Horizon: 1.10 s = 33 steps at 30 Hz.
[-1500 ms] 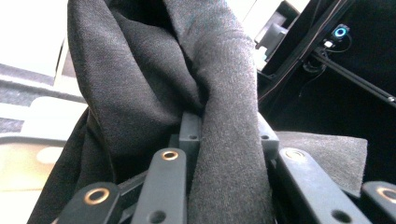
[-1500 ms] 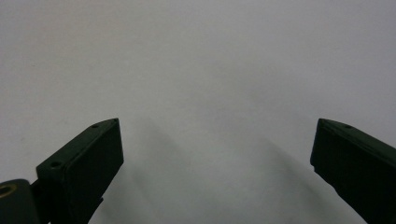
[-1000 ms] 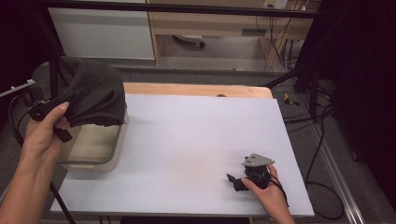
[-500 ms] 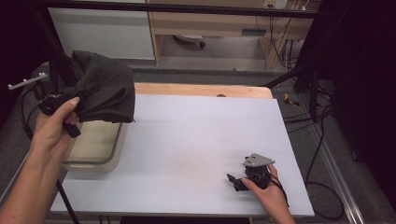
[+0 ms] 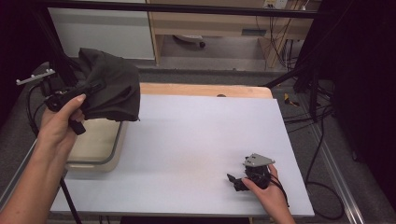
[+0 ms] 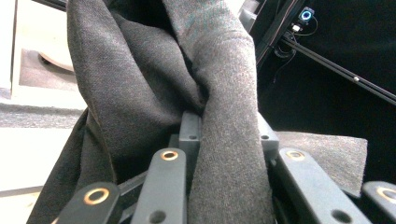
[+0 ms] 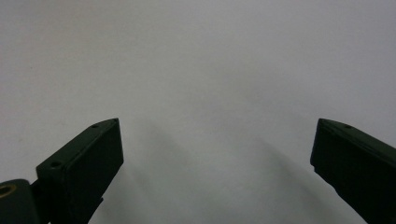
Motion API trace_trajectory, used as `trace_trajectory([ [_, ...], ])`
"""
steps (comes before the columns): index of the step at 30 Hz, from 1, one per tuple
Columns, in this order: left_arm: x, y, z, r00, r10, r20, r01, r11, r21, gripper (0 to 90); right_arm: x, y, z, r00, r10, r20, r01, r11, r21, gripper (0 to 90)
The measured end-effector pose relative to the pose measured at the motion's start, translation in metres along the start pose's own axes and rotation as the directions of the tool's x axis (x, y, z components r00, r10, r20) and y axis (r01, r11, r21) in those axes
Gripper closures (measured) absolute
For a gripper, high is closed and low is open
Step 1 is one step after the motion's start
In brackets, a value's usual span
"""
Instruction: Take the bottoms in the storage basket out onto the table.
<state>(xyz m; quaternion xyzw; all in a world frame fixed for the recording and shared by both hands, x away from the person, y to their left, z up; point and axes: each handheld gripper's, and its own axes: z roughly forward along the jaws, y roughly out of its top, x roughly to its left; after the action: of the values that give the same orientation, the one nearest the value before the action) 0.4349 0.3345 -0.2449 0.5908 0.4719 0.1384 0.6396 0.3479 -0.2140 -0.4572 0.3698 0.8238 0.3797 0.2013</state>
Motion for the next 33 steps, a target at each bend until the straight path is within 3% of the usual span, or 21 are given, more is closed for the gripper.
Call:
trace_trajectory([
  [9, -0.011, 0.002, 0.012, 0.9998, 0.012, 0.015, -0.013, 0.9997, 0.018, 72.1, 0.0, 0.0, 0.0, 1.0, 0.001, -0.002, -0.001, 1.0, 0.0, 3.3],
  [16, -0.017, -0.002, 0.027, 0.9996, -0.003, 0.028, 0.002, 0.9996, 0.03, 72.0, 0.0, 0.001, 0.0, 1.0, -0.003, -0.002, 0.003, 1.0, -0.004, 3.3],
  [26, -0.023, -0.005, 0.058, 0.9985, -0.034, 0.042, 0.032, 0.9983, 0.049, 71.9, 0.002, 0.003, 0.0, 0.9998, -0.021, -0.004, 0.021, 1.0, -0.011, 3.2],
  [33, -0.034, -0.016, 0.082, 0.9975, -0.024, 0.067, 0.017, 0.9948, 0.1, 71.9, 0.003, 0.005, 0.0, 0.9997, -0.025, -0.005, 0.025, 1.0, -0.016, 3.3],
])
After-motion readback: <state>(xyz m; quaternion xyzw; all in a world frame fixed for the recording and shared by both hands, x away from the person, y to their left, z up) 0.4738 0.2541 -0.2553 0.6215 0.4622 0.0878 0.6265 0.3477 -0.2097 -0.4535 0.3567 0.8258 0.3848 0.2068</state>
